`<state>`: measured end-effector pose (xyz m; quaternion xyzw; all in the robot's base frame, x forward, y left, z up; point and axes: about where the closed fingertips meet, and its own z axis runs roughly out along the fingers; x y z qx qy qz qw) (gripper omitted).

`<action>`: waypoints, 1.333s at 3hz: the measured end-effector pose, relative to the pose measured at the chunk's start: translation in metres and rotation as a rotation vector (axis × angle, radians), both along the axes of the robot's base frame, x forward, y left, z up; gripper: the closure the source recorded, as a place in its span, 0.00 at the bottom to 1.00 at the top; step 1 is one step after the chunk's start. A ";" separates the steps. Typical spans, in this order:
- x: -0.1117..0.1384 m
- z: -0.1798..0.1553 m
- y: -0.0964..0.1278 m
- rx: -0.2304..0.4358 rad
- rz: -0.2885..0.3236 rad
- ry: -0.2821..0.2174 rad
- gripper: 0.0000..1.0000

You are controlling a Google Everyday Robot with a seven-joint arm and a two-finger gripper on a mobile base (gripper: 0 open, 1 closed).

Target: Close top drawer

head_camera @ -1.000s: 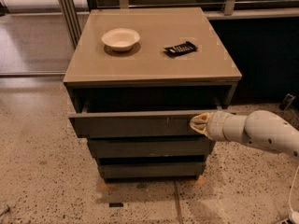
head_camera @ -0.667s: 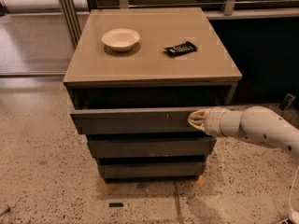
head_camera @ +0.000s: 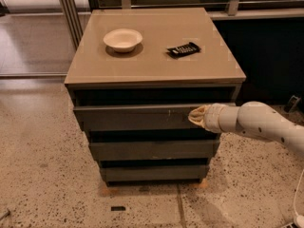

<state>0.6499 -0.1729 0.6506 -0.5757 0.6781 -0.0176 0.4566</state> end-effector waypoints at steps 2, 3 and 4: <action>-0.015 0.029 -0.011 0.053 0.088 0.099 1.00; -0.048 0.045 -0.017 0.080 0.144 0.209 1.00; -0.098 0.055 -0.018 0.111 0.195 0.361 1.00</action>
Offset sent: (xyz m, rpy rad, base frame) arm -0.1047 -0.0044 0.0467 0.1106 0.4119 0.3684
